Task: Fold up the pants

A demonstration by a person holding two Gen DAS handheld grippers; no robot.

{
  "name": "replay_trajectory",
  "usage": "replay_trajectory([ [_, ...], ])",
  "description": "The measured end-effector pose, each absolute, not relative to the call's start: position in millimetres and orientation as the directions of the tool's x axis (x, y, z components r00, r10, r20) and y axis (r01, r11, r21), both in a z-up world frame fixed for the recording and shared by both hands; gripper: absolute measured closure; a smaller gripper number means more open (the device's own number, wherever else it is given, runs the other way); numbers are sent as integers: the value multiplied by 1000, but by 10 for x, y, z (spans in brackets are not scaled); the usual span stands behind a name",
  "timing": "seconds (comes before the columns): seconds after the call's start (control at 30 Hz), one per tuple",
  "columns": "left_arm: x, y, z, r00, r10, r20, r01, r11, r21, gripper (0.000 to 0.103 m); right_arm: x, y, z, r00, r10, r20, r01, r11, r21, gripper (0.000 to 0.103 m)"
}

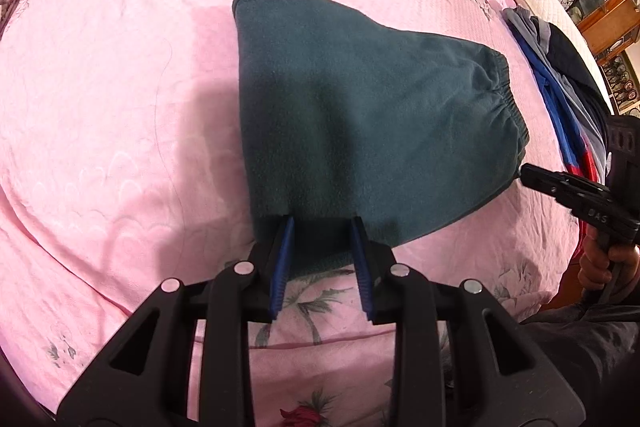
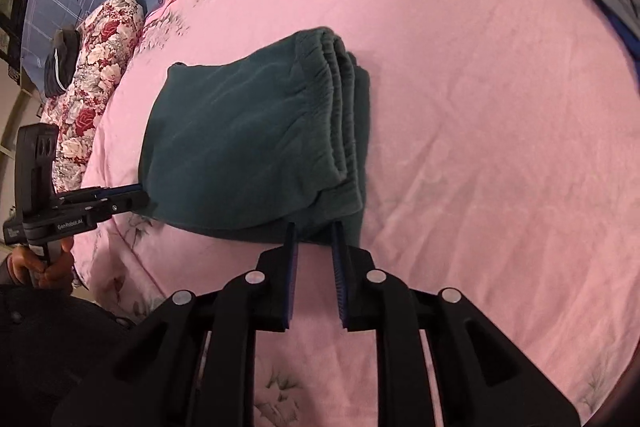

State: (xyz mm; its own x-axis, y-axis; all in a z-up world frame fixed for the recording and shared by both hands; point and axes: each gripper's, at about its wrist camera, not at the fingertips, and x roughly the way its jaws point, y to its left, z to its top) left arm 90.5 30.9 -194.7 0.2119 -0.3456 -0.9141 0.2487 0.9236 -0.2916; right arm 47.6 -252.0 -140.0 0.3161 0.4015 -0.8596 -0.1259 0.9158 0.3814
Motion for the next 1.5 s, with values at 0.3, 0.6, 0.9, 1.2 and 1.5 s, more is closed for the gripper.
replay_trajectory([
  [0.3, 928, 272, -1928, 195, -336, -921, 261, 923, -282, 68, 615, -2542, -1389, 341, 427, -838, -91, 902, 422, 72],
  [0.6, 922, 267, -1930, 199, -329, -923, 265, 925, -273, 67, 759, -2672, -1508, 325, 477, -817, 35, 857, 514, 70],
  [0.9, 924, 216, -1920, 192, -335, -922, 282, 919, -275, 56, 658, -2694, -1210, 385, 510, -769, 10, 831, 556, 88],
  [1.2, 920, 228, -1905, 170, -341, -924, 295, 913, -283, 53, 532, -2795, -1648, 316, 465, -827, 99, 851, 516, 87],
  [1.5, 967, 571, -1554, 280, -455, -845, 190, 889, -416, 50, 748, -2585, -1026, 417, 470, -778, -90, 873, 479, 75],
])
